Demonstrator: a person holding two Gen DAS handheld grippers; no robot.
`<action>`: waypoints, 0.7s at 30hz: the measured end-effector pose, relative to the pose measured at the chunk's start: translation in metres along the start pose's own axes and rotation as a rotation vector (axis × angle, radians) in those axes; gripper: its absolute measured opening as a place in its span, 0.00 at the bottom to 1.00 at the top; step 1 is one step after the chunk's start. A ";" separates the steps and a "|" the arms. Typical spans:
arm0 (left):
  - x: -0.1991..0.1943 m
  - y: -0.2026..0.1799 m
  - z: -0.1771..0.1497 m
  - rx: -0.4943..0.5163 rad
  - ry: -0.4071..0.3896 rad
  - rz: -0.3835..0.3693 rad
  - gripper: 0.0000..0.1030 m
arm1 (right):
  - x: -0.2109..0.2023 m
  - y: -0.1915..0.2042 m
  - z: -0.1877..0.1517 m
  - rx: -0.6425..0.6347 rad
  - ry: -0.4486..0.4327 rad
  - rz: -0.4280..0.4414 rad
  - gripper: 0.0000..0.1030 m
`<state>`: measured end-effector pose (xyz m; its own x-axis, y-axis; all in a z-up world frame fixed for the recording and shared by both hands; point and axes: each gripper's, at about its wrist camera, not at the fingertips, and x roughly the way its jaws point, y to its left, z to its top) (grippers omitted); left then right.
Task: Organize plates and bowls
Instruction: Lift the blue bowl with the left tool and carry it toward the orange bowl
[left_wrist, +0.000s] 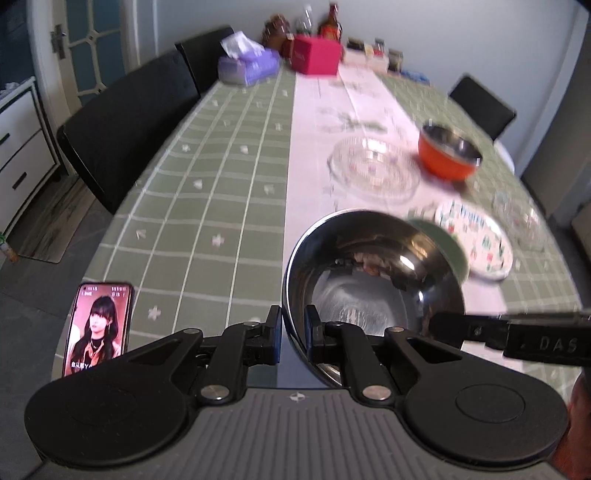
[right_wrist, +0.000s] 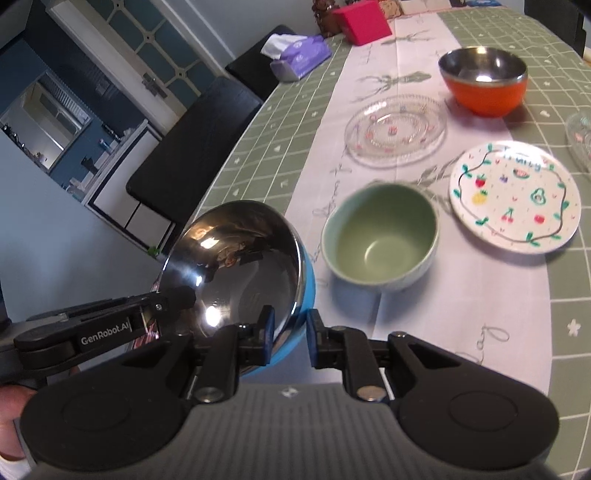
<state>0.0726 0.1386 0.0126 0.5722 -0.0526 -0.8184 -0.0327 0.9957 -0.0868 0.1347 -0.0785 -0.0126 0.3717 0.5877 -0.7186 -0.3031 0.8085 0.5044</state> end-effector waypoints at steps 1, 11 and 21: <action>0.004 0.000 -0.001 0.011 0.022 0.000 0.12 | 0.003 0.000 -0.001 -0.004 0.005 -0.006 0.16; 0.032 -0.003 0.004 0.133 0.149 0.025 0.13 | 0.024 -0.008 0.001 0.037 0.061 -0.011 0.17; 0.052 0.000 0.033 0.243 0.279 -0.016 0.14 | 0.029 -0.015 0.008 0.088 0.073 0.024 0.20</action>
<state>0.1297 0.1388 -0.0108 0.3245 -0.0539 -0.9444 0.1895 0.9818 0.0090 0.1566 -0.0737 -0.0374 0.2998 0.6057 -0.7370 -0.2320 0.7957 0.5595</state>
